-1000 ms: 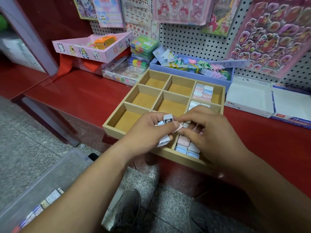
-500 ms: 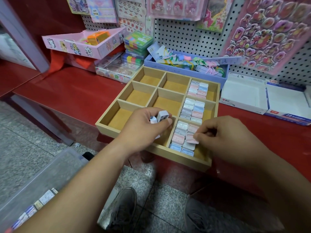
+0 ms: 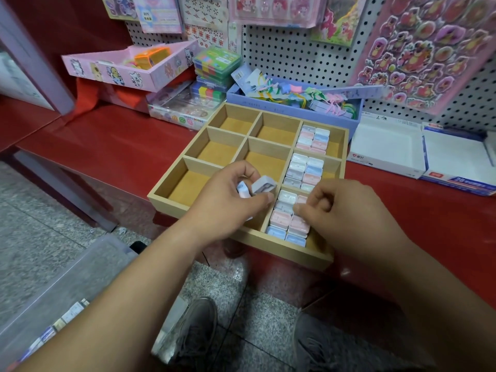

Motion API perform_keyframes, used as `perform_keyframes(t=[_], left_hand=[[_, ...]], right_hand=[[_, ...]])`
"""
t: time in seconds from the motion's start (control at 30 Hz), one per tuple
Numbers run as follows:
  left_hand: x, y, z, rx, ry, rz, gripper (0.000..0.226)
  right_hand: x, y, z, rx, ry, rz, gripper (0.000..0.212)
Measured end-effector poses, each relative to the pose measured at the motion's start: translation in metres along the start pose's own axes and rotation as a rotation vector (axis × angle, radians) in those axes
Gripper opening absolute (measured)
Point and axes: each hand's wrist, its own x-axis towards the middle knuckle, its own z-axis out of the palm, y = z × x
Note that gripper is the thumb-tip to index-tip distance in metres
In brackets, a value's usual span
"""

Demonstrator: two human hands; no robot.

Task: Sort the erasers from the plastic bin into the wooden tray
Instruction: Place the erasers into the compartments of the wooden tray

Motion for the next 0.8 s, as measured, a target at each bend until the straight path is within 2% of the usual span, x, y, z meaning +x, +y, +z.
perform_keyframes(t=[0.07, 0.13, 0.27, 0.43, 0.6, 0.7, 0.8], left_hand=[[-0.001, 0.001, 0.002, 0.047, -0.008, 0.061, 0.020], [-0.003, 0.001, 0.004, 0.044, -0.058, 0.107, 0.017], [-0.004, -0.001, 0.006, 0.012, -0.115, 0.137, 0.013], [-0.004, -0.003, -0.001, 0.030, -0.072, 0.081, 0.020], [0.000, -0.006, -0.010, 0.127, 0.106, 0.038, 0.005], [-0.001, -0.006, -0.009, 0.156, 0.104, 0.041, 0.009], [-0.002, -0.007, -0.008, 0.203, 0.093, 0.062, 0.011]], right_hand=[[0.001, -0.007, 0.003, 0.236, 0.032, -0.058, 0.018], [0.001, -0.014, 0.007, 0.315, 0.029, -0.124, 0.020], [0.000, -0.018, 0.010, 0.201, 0.042, -0.186, 0.011], [0.000, -0.012, 0.006, 0.169, 0.081, -0.143, 0.007], [-0.006, -0.008, 0.007, 0.065, -0.063, -0.117, 0.003], [-0.009, -0.012, 0.014, -0.060, -0.094, -0.165, 0.009], [-0.006, -0.015, 0.019, -0.106, -0.098, -0.134, 0.014]])
